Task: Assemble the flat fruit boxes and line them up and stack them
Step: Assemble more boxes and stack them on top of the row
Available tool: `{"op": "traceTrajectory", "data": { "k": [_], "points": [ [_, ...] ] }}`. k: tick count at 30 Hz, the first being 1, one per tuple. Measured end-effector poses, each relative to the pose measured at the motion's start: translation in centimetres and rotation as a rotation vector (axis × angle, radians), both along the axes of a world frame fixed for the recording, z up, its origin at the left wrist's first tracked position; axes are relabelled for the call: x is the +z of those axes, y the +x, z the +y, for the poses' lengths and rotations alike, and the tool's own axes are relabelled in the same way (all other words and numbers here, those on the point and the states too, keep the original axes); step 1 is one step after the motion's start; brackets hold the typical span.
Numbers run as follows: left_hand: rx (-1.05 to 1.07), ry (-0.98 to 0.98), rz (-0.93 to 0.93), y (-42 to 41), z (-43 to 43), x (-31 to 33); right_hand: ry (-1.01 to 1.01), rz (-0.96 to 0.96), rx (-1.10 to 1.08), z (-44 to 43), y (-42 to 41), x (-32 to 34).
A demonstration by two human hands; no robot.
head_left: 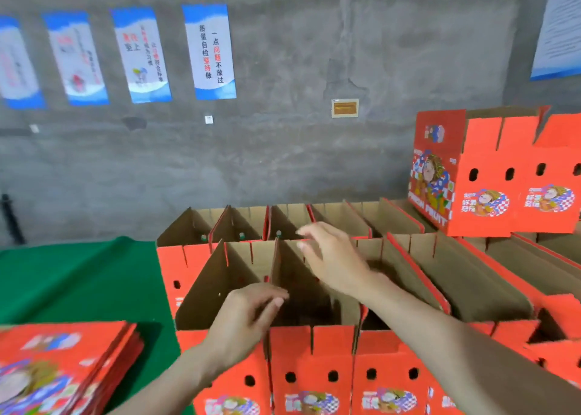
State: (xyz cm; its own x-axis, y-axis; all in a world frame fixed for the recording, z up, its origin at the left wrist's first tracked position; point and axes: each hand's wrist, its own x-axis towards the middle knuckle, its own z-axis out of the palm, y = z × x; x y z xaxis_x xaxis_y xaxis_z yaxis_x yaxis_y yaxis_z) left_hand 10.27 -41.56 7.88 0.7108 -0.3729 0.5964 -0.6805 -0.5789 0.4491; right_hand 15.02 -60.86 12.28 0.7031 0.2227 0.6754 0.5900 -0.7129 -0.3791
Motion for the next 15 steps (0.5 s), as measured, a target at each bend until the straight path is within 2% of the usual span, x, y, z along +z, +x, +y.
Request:
{"op": "traceTrajectory", "data": {
  "k": [3,7,10,12,15],
  "points": [
    [0.270,-0.204,-0.104,-2.9,8.8,-2.0,-0.059,0.053,0.083,6.2,-1.6,-1.4],
    [0.687,-0.312,-0.005,-5.9,21.5,-7.1,0.011,0.098,0.175,14.5,-3.9,-2.5],
    [0.946,-0.202,0.331,-7.6,30.4,-11.5,0.022,0.145,0.240,21.1,-6.0,-4.6],
    [1.011,-0.037,0.491,-8.5,35.1,-13.5,-0.045,0.202,0.289,25.2,-7.3,-6.4],
    [1.043,0.279,0.638,-8.7,39.4,-15.4,-0.127,0.326,0.289,29.7,-8.5,-8.9]
  ]
}}
